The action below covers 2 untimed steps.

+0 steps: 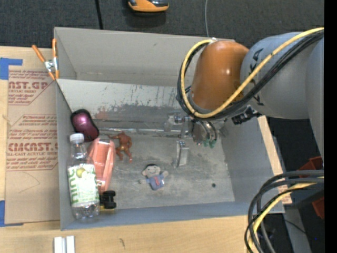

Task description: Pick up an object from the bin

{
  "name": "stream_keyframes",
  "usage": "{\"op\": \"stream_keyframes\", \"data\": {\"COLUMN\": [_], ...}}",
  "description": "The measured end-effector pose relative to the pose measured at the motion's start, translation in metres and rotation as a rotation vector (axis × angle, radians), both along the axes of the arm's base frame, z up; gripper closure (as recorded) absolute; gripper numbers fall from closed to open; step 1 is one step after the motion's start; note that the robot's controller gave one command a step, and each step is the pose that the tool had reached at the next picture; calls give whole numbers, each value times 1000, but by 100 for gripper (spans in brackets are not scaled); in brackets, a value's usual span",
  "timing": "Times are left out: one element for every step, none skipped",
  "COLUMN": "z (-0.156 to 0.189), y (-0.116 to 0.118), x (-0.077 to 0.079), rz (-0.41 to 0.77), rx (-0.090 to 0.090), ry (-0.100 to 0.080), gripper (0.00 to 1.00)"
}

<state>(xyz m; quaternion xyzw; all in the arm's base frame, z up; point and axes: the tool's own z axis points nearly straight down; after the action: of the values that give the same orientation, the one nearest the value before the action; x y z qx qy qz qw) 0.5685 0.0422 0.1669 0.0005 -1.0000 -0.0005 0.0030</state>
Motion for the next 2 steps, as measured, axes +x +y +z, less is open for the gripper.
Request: {"op": "stream_keyframes", "data": {"z": [5, -48], "y": [0, 20], "x": [2, -39], "rz": [-1, -70], "rx": [0, 0], "ry": [-7, -11], "gripper": [0, 0]}}
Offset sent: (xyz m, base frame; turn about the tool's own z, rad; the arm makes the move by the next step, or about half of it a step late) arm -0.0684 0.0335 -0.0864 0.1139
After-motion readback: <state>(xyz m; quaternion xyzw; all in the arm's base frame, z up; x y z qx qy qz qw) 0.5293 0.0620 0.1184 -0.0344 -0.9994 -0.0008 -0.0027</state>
